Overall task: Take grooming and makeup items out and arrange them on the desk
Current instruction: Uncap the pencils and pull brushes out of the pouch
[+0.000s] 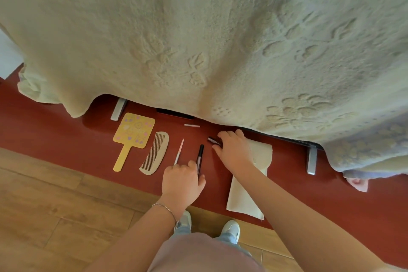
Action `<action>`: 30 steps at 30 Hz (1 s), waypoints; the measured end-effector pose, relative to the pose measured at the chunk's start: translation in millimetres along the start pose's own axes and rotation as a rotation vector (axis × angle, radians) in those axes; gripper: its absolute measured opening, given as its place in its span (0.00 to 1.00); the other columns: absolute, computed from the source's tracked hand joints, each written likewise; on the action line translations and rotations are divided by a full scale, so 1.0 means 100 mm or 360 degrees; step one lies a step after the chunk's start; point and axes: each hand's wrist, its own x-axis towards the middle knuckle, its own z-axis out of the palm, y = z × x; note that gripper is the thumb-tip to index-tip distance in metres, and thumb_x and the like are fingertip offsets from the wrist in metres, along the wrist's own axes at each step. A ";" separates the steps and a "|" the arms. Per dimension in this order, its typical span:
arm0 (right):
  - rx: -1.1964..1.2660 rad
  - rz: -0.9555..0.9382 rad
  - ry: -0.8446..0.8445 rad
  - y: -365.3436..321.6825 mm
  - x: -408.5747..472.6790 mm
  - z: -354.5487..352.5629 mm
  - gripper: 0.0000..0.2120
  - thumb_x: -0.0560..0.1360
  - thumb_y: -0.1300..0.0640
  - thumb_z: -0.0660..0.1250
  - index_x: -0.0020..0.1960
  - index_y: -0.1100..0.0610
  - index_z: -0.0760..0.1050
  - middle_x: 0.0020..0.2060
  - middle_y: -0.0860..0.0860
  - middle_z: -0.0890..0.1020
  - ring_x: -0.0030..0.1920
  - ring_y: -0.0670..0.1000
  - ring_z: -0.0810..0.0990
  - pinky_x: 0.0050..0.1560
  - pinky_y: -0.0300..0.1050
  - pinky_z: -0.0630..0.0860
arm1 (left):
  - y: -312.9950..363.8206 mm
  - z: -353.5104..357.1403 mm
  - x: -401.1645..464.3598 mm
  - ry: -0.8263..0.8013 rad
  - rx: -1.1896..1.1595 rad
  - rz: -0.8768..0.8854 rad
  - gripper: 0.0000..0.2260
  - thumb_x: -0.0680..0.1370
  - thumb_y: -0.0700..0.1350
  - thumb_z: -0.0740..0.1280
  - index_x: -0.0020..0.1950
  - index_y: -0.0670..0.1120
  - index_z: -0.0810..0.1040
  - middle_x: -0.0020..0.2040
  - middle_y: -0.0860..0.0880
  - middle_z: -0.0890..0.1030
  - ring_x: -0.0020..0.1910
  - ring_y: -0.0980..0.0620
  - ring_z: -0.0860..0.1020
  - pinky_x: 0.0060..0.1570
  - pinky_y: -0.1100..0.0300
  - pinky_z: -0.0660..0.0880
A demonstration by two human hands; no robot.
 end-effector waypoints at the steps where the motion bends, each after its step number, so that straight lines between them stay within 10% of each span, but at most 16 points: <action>1: 0.0066 -0.0012 0.0058 0.01 -0.04 -0.02 0.17 0.77 0.49 0.61 0.63 0.56 0.72 0.55 0.52 0.78 0.56 0.55 0.70 0.58 0.46 0.68 | 0.00 -0.01 0.00 0.0004 -0.0003 0.0001 0.17 0.77 0.59 0.53 0.50 0.47 0.71 0.40 0.50 0.79 0.40 0.50 0.78 0.39 0.58 0.66; 8: 0.0229 0.0020 0.0525 0.43 -0.48 -0.22 0.16 0.69 0.56 0.69 0.56 0.55 0.77 0.50 0.50 0.81 0.52 0.56 0.76 0.49 0.52 0.75 | 0.03 -0.11 -0.02 0.0189 -0.0088 0.0091 0.21 0.76 0.62 0.54 0.58 0.48 0.70 0.46 0.51 0.80 0.46 0.52 0.78 0.44 0.61 0.71; 16: 0.0250 0.0128 -0.0160 0.82 -0.82 -0.19 0.33 0.74 0.60 0.59 0.74 0.42 0.52 0.76 0.43 0.51 0.76 0.50 0.45 0.73 0.50 0.49 | 0.57 -0.13 0.03 0.0063 -0.0708 0.0289 0.24 0.76 0.62 0.58 0.67 0.51 0.65 0.61 0.54 0.74 0.57 0.57 0.75 0.53 0.66 0.74; 30: 0.0279 0.0139 0.0300 0.79 -0.85 -0.05 0.18 0.75 0.46 0.55 0.54 0.48 0.81 0.56 0.53 0.82 0.56 0.61 0.79 0.53 0.55 0.78 | 0.90 -0.04 0.19 -0.0428 -0.1413 -0.0133 0.38 0.72 0.57 0.69 0.75 0.46 0.54 0.69 0.47 0.68 0.64 0.49 0.71 0.59 0.57 0.72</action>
